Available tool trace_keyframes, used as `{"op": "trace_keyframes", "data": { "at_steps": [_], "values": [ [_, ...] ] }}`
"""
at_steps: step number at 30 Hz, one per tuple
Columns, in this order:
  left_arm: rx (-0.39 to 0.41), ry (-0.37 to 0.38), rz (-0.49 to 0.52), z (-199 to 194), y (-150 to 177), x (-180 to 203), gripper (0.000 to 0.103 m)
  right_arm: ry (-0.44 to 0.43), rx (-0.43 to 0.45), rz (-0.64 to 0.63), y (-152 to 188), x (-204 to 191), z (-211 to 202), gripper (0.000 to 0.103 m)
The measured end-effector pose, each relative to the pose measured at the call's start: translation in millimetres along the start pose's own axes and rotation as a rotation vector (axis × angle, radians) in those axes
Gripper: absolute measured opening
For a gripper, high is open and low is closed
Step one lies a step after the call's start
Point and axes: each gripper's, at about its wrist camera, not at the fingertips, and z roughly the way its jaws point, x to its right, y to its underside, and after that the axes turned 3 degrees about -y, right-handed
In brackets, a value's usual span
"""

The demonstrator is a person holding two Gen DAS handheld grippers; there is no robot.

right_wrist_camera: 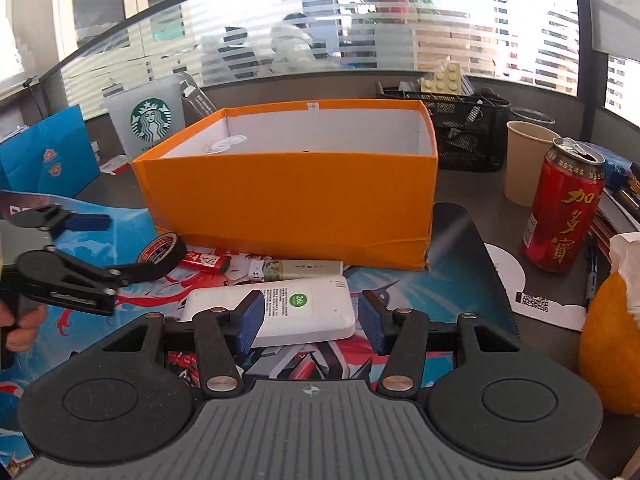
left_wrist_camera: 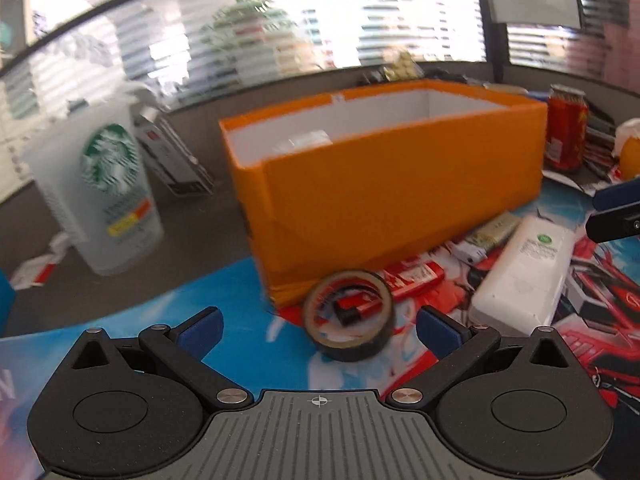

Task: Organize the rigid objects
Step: 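Move both tools back from the box toward the items on the mat, then grasp the white remote control with the right tool while the left grasps the brown tape roll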

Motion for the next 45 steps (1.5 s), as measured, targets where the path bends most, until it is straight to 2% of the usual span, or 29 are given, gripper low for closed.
{"op": "trace_keyframes", "data": {
  "at_steps": [2,4,10,14,17,19,21,26,32,34,38,42,45],
  "values": [
    [-0.015,0.018,0.000,5.5,-0.6,1.5,0.103,-0.003,0.008,-0.011,5.1,-0.6,1.1,0.065],
    [-0.026,0.015,0.000,10.9,-0.8,1.4,0.103,-0.024,-0.008,-0.009,10.2,1.0,5.4,0.071],
    [-0.040,0.043,-0.020,20.9,-2.8,0.4,0.103,-0.068,-0.017,0.064,7.4,21.8,19.3,0.072],
    [-0.042,0.042,-0.028,25.3,-5.1,0.3,0.103,-0.182,-0.012,0.218,-5.2,47.9,35.9,0.072],
    [-0.046,0.046,-0.041,27.5,-5.8,-1.7,0.103,-0.245,-0.005,0.281,-13.2,60.2,50.7,0.072],
    [-0.050,0.047,-0.046,28.6,-7.0,-2.8,0.103,-0.292,-0.030,0.320,-15.4,67.8,64.4,0.072],
    [-0.050,0.046,-0.048,29.3,-7.2,-3.6,0.103,-0.350,-0.043,0.337,-15.4,72.1,72.8,0.077],
    [-0.065,0.043,-0.080,32.3,-8.9,-10.0,0.103,-0.372,-0.069,0.234,-12.6,61.0,63.0,0.080],
    [-0.075,0.034,-0.091,32.1,-7.7,-18.0,0.103,-0.453,-0.162,-0.033,5.0,34.8,24.1,0.082],
    [-0.079,0.039,-0.105,32.8,-6.9,-20.6,0.103,-0.460,-0.148,-0.098,8.0,26.8,13.9,0.081],
    [-0.079,0.036,-0.119,33.9,-6.7,-20.4,0.103,-0.327,-0.088,-0.211,7.0,9.0,12.6,0.083],
    [-0.072,0.028,-0.106,33.9,-7.9,-17.2,0.103,-0.267,-0.071,-0.269,8.6,-3.3,24.0,0.083],
    [-0.072,0.053,-0.114,37.1,-8.9,-17.2,0.102,-0.238,-0.053,-0.321,11.3,-16.5,33.8,0.072]
  ]
}}
